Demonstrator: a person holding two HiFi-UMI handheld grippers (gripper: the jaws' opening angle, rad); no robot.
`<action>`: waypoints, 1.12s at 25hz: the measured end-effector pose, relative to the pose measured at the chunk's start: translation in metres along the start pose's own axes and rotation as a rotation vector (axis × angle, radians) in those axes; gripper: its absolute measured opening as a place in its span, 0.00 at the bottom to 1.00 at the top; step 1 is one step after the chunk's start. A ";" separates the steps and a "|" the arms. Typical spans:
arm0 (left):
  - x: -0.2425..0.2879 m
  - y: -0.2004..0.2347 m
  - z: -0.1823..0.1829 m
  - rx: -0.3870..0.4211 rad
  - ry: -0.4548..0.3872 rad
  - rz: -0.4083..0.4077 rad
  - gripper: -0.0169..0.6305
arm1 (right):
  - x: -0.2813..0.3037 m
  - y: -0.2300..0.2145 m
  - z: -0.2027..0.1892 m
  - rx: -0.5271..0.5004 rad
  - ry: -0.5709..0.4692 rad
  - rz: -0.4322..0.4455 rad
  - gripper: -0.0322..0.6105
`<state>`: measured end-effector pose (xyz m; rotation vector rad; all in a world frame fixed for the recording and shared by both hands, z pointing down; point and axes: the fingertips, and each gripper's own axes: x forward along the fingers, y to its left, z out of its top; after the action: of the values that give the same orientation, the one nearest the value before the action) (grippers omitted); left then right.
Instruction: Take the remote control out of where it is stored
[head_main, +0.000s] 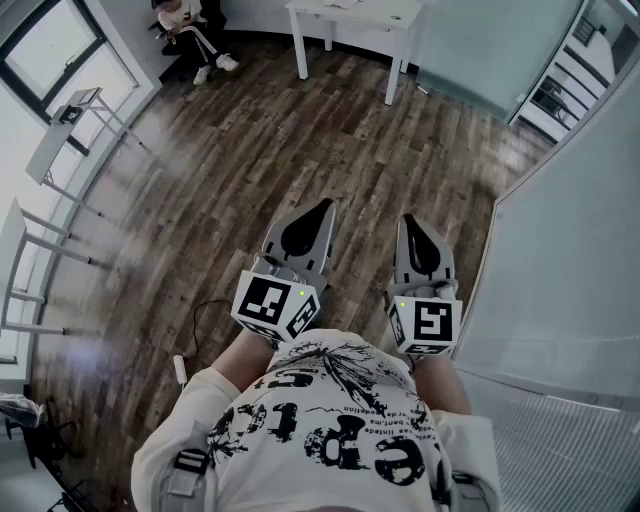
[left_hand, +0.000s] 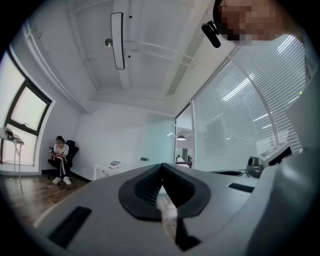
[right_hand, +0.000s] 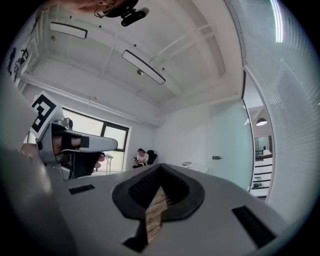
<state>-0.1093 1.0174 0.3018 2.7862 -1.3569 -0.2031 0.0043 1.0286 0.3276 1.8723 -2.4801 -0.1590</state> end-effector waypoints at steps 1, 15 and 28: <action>-0.001 0.001 -0.001 0.000 0.003 0.000 0.04 | -0.001 0.002 -0.001 0.002 0.003 0.000 0.05; 0.002 -0.002 0.001 0.010 -0.008 -0.002 0.04 | 0.007 0.003 -0.021 0.060 0.065 0.024 0.05; 0.023 0.018 -0.024 0.024 0.066 0.027 0.04 | 0.039 -0.005 -0.040 0.122 0.090 0.045 0.05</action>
<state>-0.1055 0.9876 0.3250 2.7654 -1.3904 -0.0938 0.0018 0.9876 0.3655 1.8203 -2.5213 0.0777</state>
